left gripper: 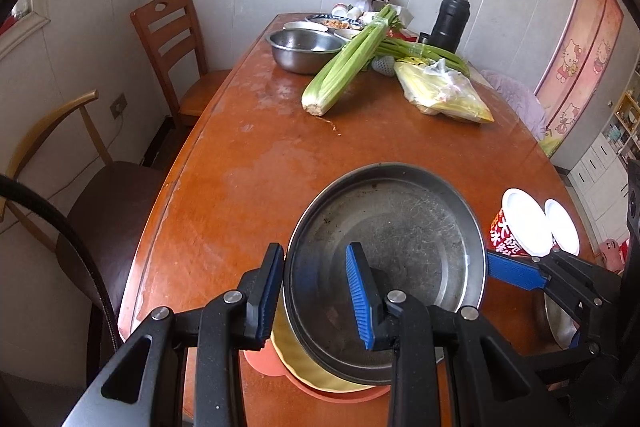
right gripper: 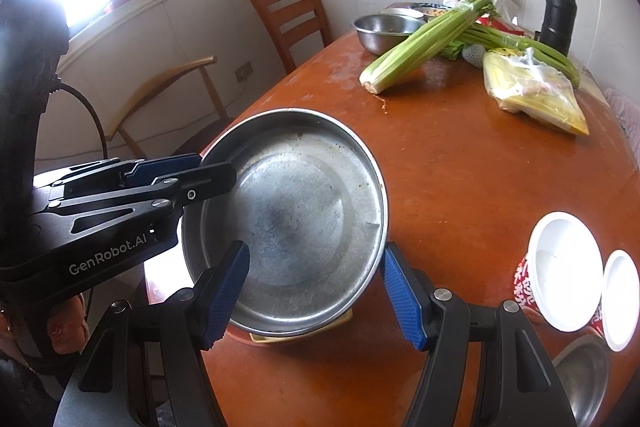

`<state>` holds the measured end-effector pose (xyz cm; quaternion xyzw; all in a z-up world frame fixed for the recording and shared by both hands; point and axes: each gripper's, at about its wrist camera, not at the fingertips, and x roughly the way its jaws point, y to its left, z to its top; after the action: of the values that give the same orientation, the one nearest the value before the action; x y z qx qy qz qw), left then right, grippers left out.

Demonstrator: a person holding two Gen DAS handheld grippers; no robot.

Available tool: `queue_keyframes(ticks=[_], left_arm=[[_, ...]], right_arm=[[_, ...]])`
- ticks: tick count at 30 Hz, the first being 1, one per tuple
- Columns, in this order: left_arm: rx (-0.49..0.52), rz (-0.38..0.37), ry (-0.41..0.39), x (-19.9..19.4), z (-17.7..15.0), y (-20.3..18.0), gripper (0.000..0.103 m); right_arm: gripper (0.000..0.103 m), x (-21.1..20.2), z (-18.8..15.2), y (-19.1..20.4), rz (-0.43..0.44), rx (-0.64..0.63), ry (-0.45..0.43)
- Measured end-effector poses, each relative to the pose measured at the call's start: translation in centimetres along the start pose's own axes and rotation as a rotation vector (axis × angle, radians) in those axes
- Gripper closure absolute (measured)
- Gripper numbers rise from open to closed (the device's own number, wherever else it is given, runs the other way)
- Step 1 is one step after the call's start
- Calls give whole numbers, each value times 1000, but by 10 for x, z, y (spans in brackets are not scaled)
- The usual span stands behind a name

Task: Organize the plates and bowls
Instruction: 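Carry the grey pan with the left tool over the yellow shell bowl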

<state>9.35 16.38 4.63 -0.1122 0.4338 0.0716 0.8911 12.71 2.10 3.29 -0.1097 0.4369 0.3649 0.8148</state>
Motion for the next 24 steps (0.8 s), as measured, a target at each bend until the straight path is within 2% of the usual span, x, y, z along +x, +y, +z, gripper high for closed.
queue_keyframes(ticks=[24], left_arm=[[-28, 9, 51, 19, -10, 14, 71]], right_arm=[[33, 35, 4, -2, 14, -5, 53]])
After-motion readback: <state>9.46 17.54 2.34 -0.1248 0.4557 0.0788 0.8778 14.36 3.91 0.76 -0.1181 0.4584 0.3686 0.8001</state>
